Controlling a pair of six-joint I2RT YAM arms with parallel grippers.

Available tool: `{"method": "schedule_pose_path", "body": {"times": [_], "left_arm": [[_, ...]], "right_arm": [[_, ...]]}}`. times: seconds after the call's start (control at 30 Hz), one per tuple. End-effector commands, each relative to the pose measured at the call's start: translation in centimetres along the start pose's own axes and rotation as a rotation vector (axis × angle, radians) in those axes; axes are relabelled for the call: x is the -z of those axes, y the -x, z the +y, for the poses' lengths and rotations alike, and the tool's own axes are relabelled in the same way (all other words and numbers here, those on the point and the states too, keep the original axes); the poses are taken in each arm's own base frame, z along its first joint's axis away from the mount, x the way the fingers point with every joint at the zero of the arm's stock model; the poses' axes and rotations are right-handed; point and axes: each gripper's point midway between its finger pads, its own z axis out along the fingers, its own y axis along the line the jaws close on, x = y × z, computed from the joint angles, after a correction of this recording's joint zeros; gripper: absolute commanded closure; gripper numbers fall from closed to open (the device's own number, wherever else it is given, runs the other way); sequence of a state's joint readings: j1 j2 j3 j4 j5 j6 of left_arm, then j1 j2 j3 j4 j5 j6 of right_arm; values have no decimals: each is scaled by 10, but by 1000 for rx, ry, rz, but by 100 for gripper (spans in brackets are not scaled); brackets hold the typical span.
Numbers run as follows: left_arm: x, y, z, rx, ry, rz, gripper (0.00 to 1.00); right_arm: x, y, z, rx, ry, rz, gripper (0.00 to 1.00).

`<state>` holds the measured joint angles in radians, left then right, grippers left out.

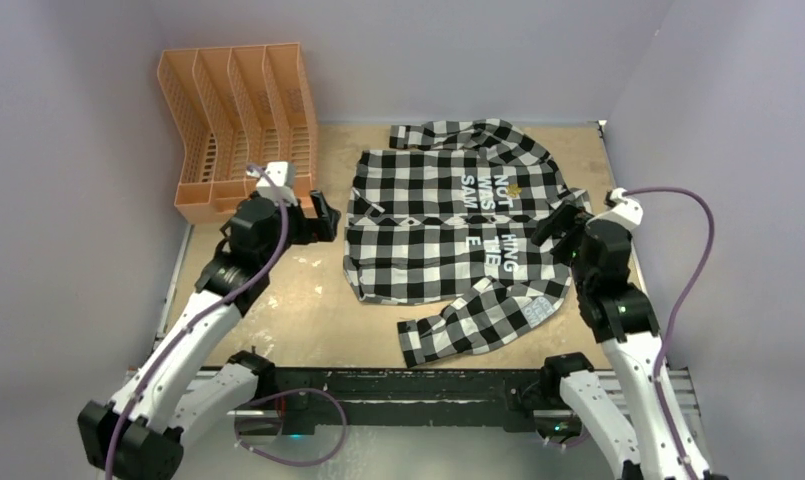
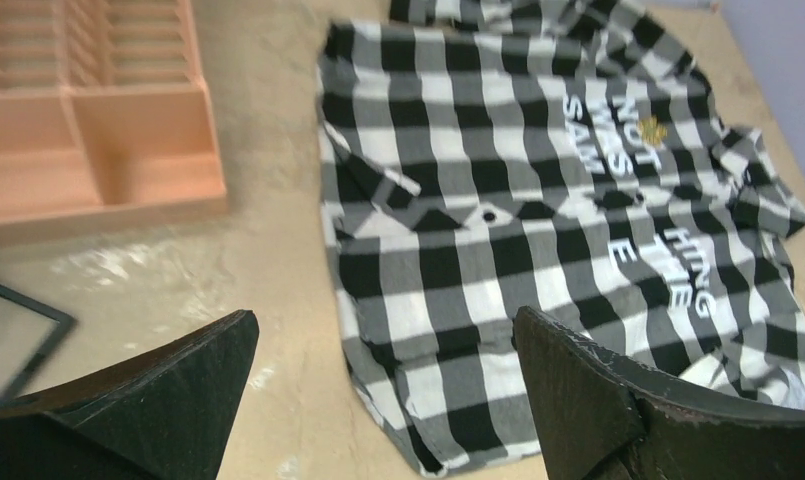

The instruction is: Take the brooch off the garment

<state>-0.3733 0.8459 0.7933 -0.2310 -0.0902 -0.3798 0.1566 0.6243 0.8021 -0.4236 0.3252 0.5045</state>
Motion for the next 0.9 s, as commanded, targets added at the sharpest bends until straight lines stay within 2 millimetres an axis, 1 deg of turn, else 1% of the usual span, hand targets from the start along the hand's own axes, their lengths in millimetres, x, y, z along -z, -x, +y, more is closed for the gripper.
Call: {"method": "schedule_pose_path", "body": {"times": [0.0, 0.03, 0.07, 0.13, 0.2, 0.27, 0.33, 0.37, 0.4, 0.47, 0.53, 0.6, 0.73, 0.77, 0.8, 0.87], "left_arm": [[-15, -13, -21, 96, -93, 78, 1], [-21, -14, -23, 123, -97, 72, 1], [-28, -17, -26, 151, -109, 72, 1], [-43, -26, -33, 204, -144, 85, 1], [-60, -29, -44, 238, -196, 88, 1], [-75, -37, -50, 256, -207, 103, 1], [-88, -43, -56, 254, -210, 102, 1], [-94, -47, -63, 247, -217, 102, 1], [-101, -54, -70, 230, -222, 117, 1], [-113, -64, -85, 170, -213, 137, 1], [-125, -77, -94, 95, -187, 168, 4], [-136, -88, -98, 61, -170, 204, 6], [-160, -106, -94, 0, -116, 255, 5], [-167, -110, -94, -19, -109, 276, 5], [-175, -111, -98, -38, -107, 285, 5], [-188, -122, -101, -69, -99, 327, 5]], "right_arm": [[-5, -17, 1, -83, -39, 102, 2], [-7, -25, 9, -74, 11, 132, 2], [-5, -33, 24, -41, 111, 174, 2], [-8, -34, 33, -41, 164, 158, 2], [-11, -39, 45, -46, 242, 164, 2], [-20, -44, 49, -34, 268, 162, 2], [-36, -56, 46, -26, 236, 191, 2], [-44, -62, 41, -20, 204, 209, 2], [-52, -66, 37, -12, 171, 224, 2], [-66, -70, 30, 0, 112, 239, 2], [-79, -72, 27, 8, 75, 244, 2], [-90, -74, 25, 15, 39, 259, 2], [-111, -84, 25, 29, -8, 324, 2], [-119, -89, 25, 41, -22, 345, 2], [-126, -89, 26, 49, -28, 354, 2], [-140, -91, 27, 58, -46, 372, 2]]}}
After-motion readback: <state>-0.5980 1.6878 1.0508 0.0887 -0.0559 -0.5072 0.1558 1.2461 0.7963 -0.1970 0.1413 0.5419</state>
